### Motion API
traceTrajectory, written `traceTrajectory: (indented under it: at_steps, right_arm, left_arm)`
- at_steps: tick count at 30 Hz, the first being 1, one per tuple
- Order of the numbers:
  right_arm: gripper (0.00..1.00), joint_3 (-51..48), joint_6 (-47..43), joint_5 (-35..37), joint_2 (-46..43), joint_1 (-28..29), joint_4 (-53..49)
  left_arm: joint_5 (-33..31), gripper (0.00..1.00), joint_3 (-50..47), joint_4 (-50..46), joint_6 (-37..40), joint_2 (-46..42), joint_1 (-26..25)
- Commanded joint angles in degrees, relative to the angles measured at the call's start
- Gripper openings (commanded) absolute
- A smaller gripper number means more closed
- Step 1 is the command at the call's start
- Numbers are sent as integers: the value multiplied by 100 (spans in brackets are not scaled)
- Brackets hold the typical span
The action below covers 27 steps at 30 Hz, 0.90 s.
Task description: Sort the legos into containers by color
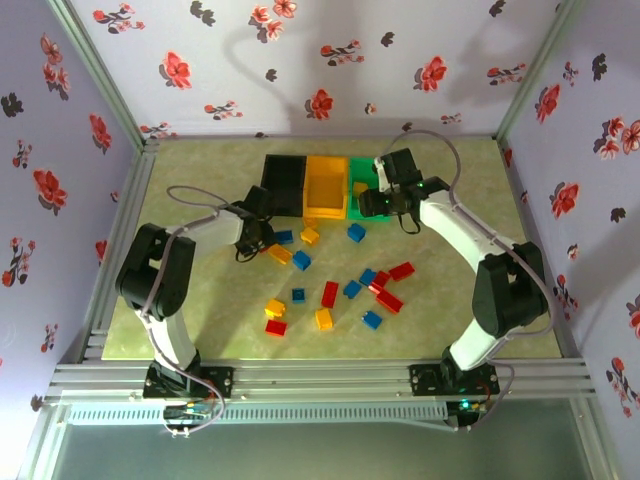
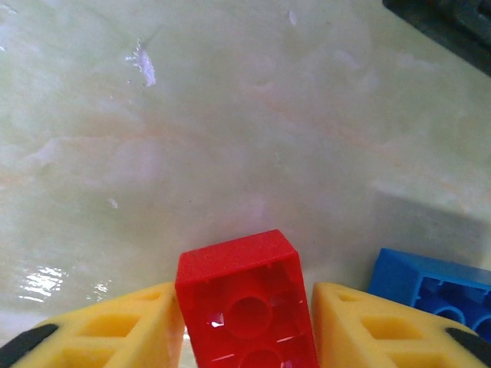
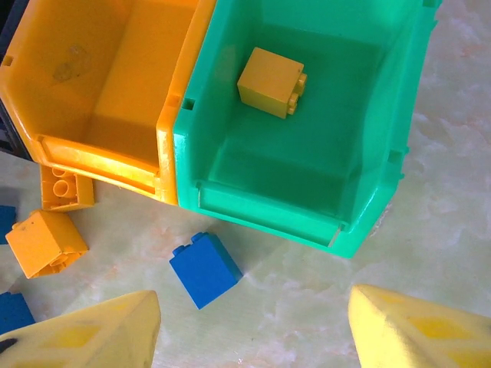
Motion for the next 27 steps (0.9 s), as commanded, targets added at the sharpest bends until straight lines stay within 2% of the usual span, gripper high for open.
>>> traceTrajectory:
  at_steps: [1,6,16,27]
  right_arm:
    - [66,-87,92,76,-215,-4,67]
    - [66,-123,120,112,-280,-4,84]
    - [66,-504,234,265,-721,-4,172]
    - [65,-1161,506,364,-1398,57,-91]
  left_arm:
    - [-237,41,193,-316,223,95,38]
    - [-409,29,341,-610,478,-111,42]
    - [-728,26,1378,-1221,1334,-665,43]
    - [-554,24,3239,-631,2436,685,220]
